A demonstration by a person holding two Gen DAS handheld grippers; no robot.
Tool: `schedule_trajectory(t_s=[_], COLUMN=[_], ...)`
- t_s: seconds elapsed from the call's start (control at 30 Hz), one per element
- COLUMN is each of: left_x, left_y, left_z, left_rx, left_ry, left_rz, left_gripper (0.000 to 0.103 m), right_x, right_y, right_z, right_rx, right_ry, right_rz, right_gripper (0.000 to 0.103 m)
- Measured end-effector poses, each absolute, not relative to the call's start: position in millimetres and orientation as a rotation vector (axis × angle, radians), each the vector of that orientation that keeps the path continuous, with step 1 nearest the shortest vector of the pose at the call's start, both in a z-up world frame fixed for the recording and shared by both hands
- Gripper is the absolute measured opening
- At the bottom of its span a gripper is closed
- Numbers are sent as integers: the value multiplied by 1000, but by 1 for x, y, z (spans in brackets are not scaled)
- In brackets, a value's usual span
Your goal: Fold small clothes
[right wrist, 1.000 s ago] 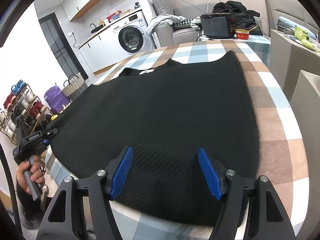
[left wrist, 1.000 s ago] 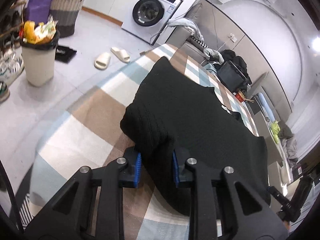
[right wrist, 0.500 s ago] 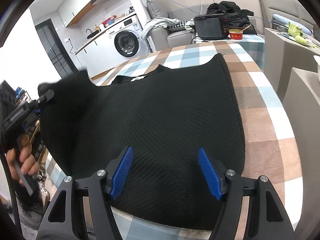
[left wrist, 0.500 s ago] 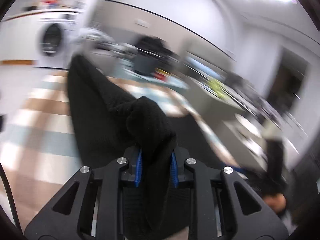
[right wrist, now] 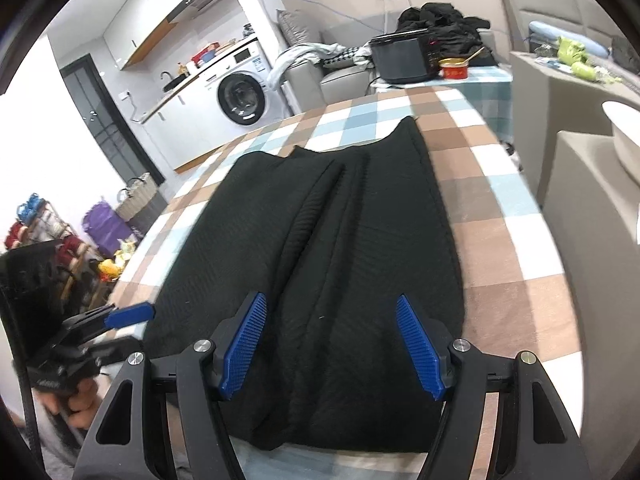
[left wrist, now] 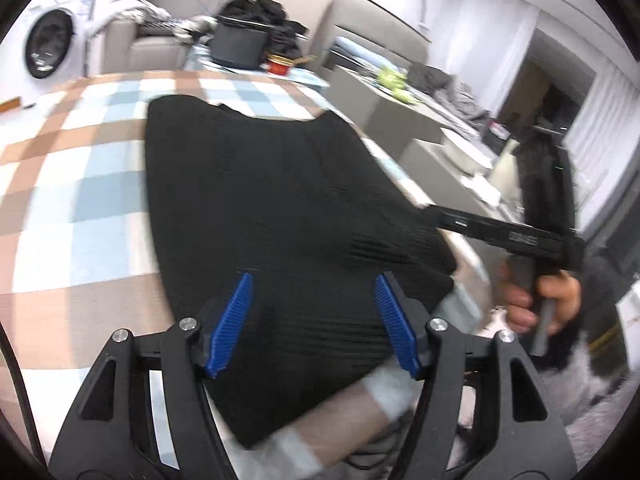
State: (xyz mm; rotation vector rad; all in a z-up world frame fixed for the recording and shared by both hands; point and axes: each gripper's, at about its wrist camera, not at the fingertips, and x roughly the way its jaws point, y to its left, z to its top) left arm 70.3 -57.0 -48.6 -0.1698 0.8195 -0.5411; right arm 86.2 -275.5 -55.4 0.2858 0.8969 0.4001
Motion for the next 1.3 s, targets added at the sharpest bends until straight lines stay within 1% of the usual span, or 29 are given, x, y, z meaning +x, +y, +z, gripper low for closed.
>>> schedule_trajectory(t_s=[0.13,0.2,0.23,0.27,0.43,0.5,0.53,0.57,0.6,0.67,0.77,0.83,0.9,0.97,1.0,1.03,1.1,1.13,1.17,1.3], left_x=[76,75,76,76,82,84,85,85,85,84,87,90,91,91,91,91,90,90,90,88], left_y=[-31,-21,-19,-15,0,2,3,4,6,10,11,5,3,1,1,0,-4,-6,-9,-16], left_z=[-59,-66,-68,-71,-89,-93,-94,-94,-94,-94,-93,-92,-94,-96,-97,-98,-98,-98,-99,-99], left_rx=[-170,-168,-160,-155,-200,-213,-218,-221,-225,-229,-252,-250,-236,-232,-233,-232,-222,-220,-217,-197], left_ry=[834,835,833,835,868,869,871,872,867,855,857,860,871,892,899,901,900,900,901,902], left_rz=[-452,-421,-404,-389,-353,-342,-340,-339,-339,-333,-341,-341,-333,-325,-326,-328,-336,-341,-349,-370], left_gripper=[62,62,62,62,62,62,62,62,62,62,62,62,62,62,62,62,64,65,65,65], right_x=[86,86,86,88,123,146,160,170,178,184,179,180,182,183,181,177,165,159,154,144], right_y=[-264,-258,-254,-249,-227,-223,-221,-220,-217,-211,-211,-212,-212,-218,-225,-232,-250,-259,-265,-278], right_z=[-57,-57,-56,-55,-62,-74,-83,-90,-94,-86,-51,-46,-55,-70,-75,-77,-76,-76,-77,-89], right_rx=[303,308,303,294,258,305,337,356,356,335,300,268,218,192,217,251,320,340,364,509], right_ry=[926,929,930,931,979,1044,1089,1123,1136,1103,962,957,1010,1089,1114,1115,1092,1088,1092,1115], right_rz=[479,514,528,540,547,553,554,531,514,543,548,526,484,420,400,409,437,436,447,572], right_gripper=[69,68,65,64,63,57,51,37,28,9,8,8,9,18,21,28,35,43,45,45])
